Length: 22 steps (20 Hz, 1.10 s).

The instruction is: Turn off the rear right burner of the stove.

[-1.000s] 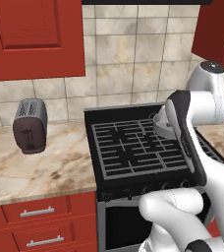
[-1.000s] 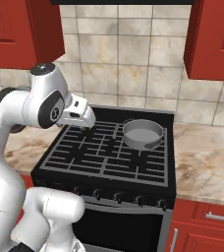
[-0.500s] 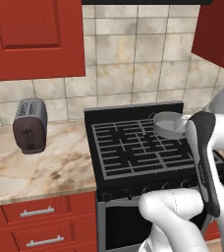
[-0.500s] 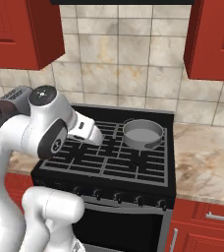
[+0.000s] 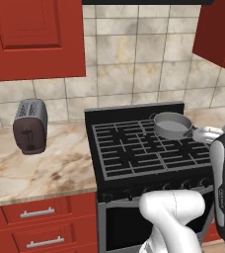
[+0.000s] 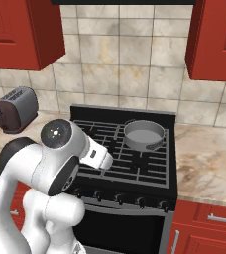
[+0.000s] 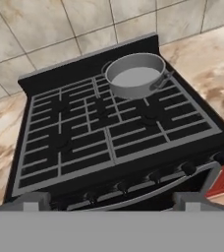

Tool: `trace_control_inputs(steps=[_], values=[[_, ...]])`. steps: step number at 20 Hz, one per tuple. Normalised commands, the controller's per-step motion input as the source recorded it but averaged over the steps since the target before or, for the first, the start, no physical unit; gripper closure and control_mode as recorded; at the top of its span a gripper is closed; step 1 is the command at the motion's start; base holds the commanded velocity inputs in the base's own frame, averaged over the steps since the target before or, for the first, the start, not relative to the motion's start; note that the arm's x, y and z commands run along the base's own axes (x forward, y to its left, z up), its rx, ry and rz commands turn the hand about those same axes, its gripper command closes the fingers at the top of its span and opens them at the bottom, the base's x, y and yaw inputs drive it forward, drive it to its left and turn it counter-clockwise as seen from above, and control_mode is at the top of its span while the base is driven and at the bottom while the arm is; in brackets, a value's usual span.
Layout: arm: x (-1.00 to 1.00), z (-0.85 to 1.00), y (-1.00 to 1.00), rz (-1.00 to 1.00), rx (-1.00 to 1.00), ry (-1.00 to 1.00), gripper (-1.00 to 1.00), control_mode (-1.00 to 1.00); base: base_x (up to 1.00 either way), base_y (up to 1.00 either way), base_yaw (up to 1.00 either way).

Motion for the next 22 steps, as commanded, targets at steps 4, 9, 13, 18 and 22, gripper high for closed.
trace_control_inputs(steps=[4,9,13,18,22], values=[[-0.02,-0.20,-0.19,-0.11,0.05,-0.05,-1.00,-1.00,0.00,0.00,0.00],[-0.02,-0.19,-0.38,-0.07,0.02,-0.02,-1.00,-1.00,0.00,0.00,0.00],[0.00,-0.22,-0.33,-0.06,0.00,0.00,-1.00,-1.00,0.00,0.00,0.00],[-0.07,-0.14,-0.26,-0.03,0.00,-0.03,-1.00,-1.00,0.00,0.00,0.00],[-0.15,0.00,-0.14,0.00,0.00,0.00,-1.00,-1.00,0.00,0.00,0.00]])
